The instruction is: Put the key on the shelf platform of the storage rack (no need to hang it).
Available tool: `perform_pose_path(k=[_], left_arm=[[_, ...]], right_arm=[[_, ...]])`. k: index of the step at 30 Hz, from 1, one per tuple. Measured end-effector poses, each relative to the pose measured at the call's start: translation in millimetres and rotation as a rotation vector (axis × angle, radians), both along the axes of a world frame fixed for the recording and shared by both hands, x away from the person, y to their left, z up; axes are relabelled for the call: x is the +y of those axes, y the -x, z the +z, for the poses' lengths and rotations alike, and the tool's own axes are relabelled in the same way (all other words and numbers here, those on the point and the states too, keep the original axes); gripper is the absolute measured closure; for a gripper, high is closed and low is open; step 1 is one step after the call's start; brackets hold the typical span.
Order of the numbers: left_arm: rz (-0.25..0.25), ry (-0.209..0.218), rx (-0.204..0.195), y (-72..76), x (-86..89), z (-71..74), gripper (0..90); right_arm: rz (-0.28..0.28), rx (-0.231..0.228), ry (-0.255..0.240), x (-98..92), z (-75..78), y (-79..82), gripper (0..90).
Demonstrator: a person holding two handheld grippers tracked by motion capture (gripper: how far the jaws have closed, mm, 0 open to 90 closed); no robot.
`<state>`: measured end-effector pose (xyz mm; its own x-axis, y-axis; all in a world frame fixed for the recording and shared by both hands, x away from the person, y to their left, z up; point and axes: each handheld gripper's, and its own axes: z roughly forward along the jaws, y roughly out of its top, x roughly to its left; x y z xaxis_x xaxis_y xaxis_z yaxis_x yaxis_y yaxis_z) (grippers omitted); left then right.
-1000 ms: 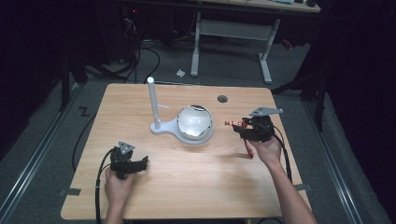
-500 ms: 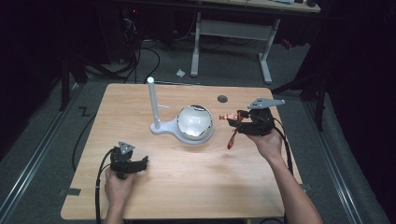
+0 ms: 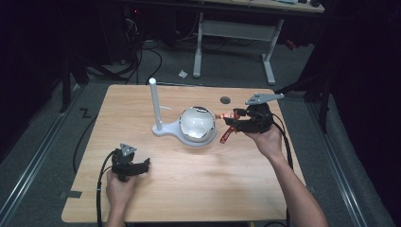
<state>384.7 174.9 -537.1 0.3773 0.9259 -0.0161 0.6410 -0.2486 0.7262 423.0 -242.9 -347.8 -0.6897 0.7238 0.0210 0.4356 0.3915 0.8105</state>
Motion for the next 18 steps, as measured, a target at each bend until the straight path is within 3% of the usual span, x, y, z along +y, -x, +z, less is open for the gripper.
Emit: perform_pose_path(k=[18], left_arm=[[0.000, 0.000, 0.000, 0.0, 0.0, 0.0, 15.0]], right_arm=[[0.109, -0.022, -0.040, 40.6, 37.7, -15.8, 46.1]])
